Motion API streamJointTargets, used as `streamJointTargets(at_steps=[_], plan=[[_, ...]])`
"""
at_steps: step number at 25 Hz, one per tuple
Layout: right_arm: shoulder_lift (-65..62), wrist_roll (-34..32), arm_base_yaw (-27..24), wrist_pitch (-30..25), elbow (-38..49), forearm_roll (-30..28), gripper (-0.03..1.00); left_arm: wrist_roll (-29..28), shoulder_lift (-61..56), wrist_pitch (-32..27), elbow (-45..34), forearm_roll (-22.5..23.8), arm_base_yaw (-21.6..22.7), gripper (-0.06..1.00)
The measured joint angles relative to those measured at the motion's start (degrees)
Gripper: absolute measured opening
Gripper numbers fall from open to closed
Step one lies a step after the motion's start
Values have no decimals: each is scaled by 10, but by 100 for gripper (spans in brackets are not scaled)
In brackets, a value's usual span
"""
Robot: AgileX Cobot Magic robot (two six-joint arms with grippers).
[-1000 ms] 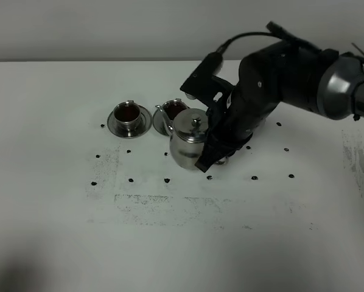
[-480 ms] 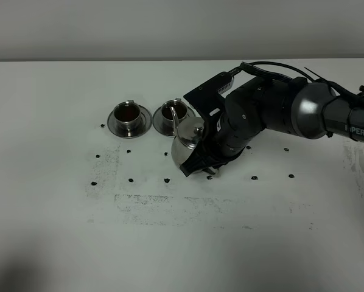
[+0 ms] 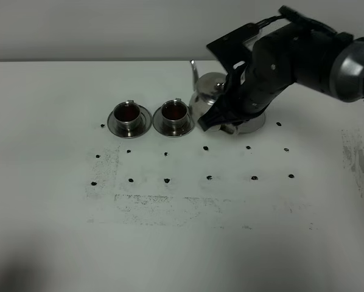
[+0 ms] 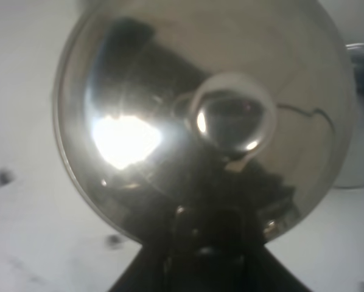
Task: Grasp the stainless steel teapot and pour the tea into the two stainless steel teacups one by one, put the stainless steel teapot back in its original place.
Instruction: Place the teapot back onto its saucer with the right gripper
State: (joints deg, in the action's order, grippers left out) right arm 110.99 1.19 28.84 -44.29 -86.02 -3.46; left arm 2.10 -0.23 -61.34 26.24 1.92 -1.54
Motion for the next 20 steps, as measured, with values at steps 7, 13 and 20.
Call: streamJointTargets(at_steps=[7,13,20], plan=[[13,2,-69,4,-4,-1,22,0,0,0,0,0,0,28],[54,3,-81,42,-5,0,22,0,0,0,0,0,0,28],[90,4,-81,44,-38,0,22,0,0,0,0,0,0,28]])
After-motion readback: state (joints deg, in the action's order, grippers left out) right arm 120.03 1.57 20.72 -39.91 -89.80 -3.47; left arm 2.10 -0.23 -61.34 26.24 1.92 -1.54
